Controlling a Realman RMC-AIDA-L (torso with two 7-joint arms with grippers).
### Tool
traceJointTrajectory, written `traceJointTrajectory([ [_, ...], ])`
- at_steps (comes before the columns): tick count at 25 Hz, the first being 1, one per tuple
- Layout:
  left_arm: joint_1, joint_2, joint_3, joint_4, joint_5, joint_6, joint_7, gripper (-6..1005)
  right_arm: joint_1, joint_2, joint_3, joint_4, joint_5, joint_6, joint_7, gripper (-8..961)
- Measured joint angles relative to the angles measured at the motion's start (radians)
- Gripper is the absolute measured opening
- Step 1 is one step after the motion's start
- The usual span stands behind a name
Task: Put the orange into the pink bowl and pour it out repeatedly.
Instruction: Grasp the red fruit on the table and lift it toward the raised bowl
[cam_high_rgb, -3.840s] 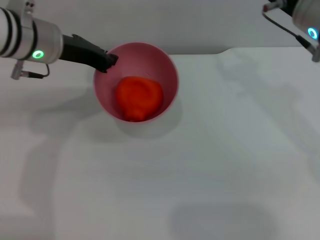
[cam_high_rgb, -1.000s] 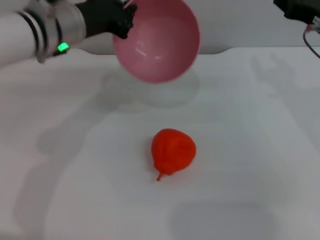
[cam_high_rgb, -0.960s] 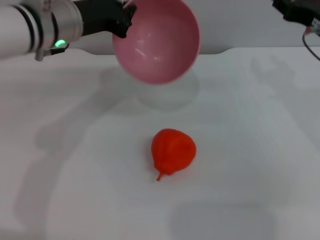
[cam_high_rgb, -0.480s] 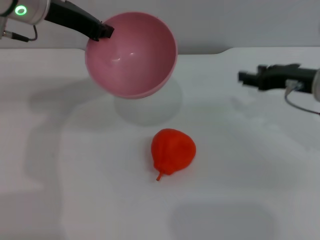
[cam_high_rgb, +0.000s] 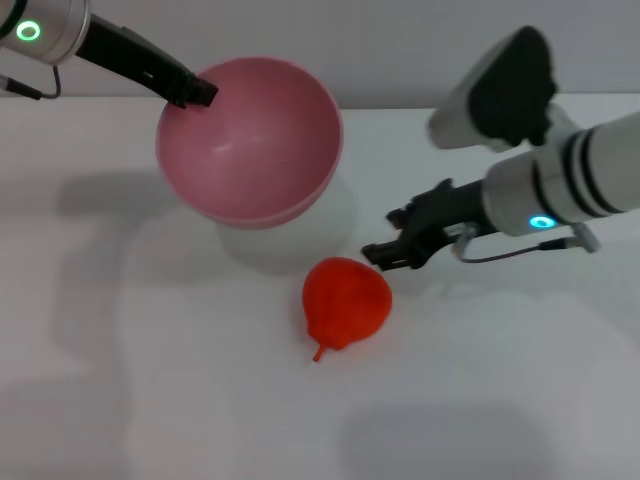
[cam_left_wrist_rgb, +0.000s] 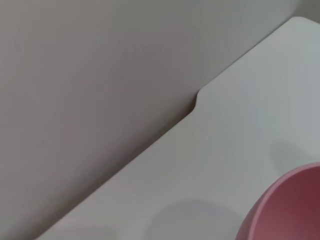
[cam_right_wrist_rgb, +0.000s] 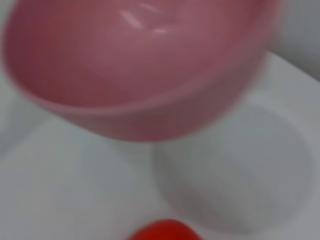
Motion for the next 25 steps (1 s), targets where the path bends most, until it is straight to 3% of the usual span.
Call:
traceJointTrajectory([
  [9, 0.026, -0.006, 0.000, -0.003, 0.002, 0.009, -0.010, 46, 0.065, 0.002, -0.115, 0.010, 0.004, -0.001, -0.001, 577],
  [20, 0.033, -0.007, -0.001, -0.003, 0.002, 0.002, -0.012, 46, 0.120, 0.006, -0.138, 0.171, 0.083, 0.032, -0.013, 577],
  [25, 0.033, -0.004, -0.001, -0.004, 0.002, -0.008, -0.007, 46, 0.108, 0.007, -0.141, 0.168, 0.088, 0.057, -0.013, 537],
])
